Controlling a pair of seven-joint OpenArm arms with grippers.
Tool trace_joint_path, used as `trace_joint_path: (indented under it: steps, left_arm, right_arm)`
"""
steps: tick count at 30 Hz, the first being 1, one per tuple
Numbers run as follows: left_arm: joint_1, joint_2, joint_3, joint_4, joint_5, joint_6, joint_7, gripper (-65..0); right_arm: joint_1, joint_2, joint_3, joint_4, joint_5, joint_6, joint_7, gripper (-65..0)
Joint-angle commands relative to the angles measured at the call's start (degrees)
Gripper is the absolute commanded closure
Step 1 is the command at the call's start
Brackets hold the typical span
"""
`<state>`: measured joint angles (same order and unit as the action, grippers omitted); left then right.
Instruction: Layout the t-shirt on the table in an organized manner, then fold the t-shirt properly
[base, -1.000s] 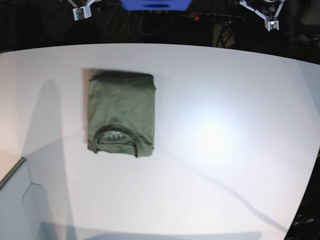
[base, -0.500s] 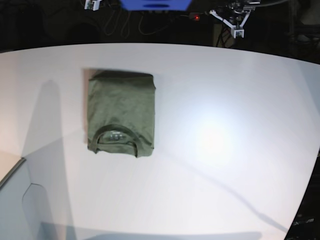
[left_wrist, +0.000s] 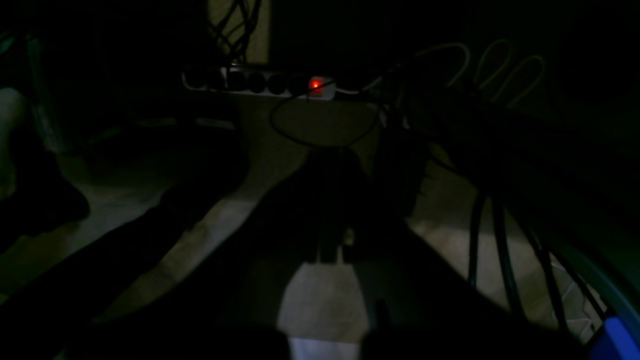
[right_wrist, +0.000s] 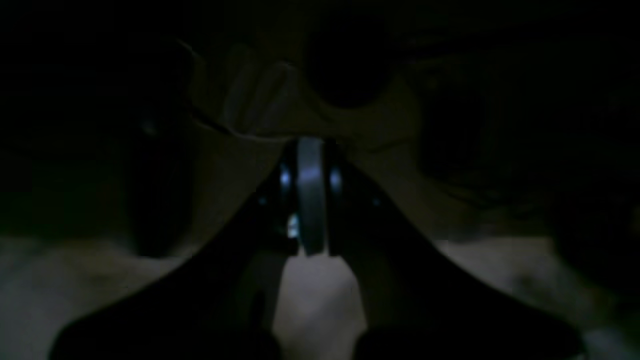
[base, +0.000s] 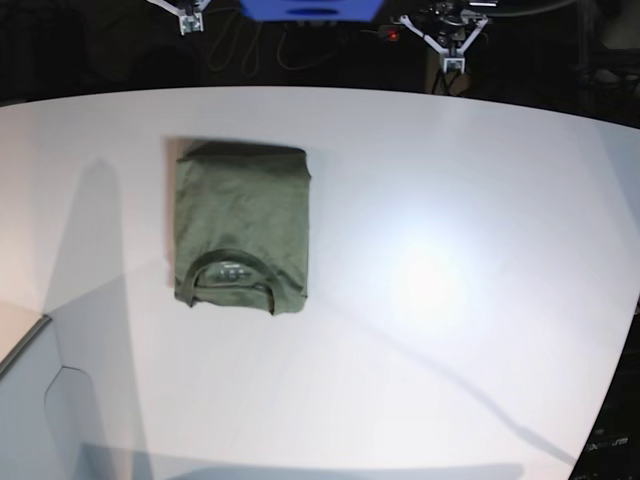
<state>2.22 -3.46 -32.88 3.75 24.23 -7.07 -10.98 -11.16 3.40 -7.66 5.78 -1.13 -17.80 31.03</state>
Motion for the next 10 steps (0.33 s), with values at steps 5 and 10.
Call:
trace_joint_path:
  steps: [5,10]
  left_arm:
    - [0.2,0.8,-0.1,0.2,-0.4,0.4,-0.5,-0.1]
    - [0.2,1.1,-0.3,0.2,-0.4,0.4,-0.5,-0.1]
  right_arm:
    - [-0.3,2.6,-0.2,0.0,0.7,-2.5,0.1,0.0]
    - [-0.1,2.7,-0.6,-0.2,0.7,-2.5,0.1,0.0]
